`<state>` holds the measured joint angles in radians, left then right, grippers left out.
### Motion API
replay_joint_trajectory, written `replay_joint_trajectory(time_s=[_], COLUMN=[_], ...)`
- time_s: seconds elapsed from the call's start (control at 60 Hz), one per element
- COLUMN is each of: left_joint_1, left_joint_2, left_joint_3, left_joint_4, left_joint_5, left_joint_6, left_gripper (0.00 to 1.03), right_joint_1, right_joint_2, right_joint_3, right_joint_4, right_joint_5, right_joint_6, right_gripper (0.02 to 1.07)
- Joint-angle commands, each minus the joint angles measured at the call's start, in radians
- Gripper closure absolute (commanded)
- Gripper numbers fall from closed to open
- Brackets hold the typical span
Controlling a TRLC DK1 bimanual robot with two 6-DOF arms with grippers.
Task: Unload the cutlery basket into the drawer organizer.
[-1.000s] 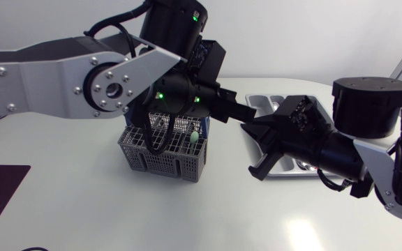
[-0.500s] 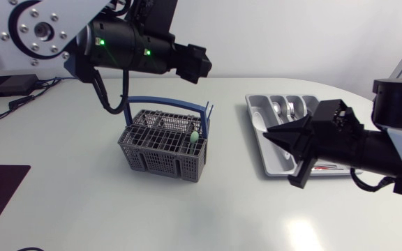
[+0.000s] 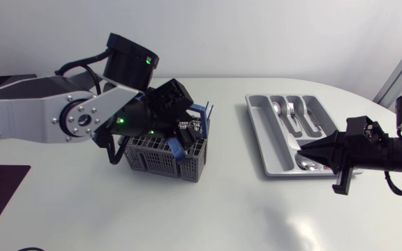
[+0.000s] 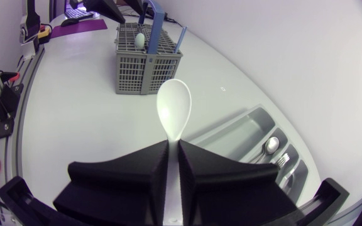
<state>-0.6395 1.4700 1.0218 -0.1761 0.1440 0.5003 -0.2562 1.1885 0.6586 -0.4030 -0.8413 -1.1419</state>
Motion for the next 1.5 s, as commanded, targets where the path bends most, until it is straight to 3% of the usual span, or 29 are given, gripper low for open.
replay_joint_trajectory(time_s=[0.0,0.133,0.483,0.583,0.767,0.95,1.217,1.483], left_joint_1=[-0.003,-0.002,0.031,0.049,0.081,0.092,0.078,0.058], left_joint_2=[0.035,0.056,0.102,0.119,0.145,0.164,0.188,0.188], left_joint_3=[-0.037,-0.063,-0.042,-0.022,0.041,0.095,0.116,0.116], left_joint_4=[0.035,0.069,0.078,0.070,0.009,-0.051,-0.091,-0.112], left_joint_5=[-0.015,-0.027,-0.027,-0.020,0.074,0.152,0.178,0.177], left_joint_6=[0.063,0.098,0.106,0.103,0.076,0.050,0.038,0.035], left_gripper=[0.45,0.45,0.46,0.54,0.66,0.71,0.98,1.00], right_joint_1=[-0.066,-0.141,-0.252,-0.276,-0.316,-0.341,-0.339,-0.273], right_joint_2=[0.072,0.169,0.344,0.376,0.427,0.470,0.531,0.542], right_joint_3=[0.064,0.147,0.282,0.315,0.366,0.398,0.444,0.377], right_joint_4=[-0.053,-0.163,-0.234,-0.280,-0.335,-0.349,-0.361,-0.234], right_joint_5=[-0.028,-0.051,-0.050,-0.051,-0.050,-0.010,0.077,0.171], right_joint_6=[-0.133,-0.259,-0.392,-0.440,-0.512,-0.599,-0.710,-0.734], right_gripper=[1.01,1.01,1.01,1.01,1.01,1.01,1.01,1.01])
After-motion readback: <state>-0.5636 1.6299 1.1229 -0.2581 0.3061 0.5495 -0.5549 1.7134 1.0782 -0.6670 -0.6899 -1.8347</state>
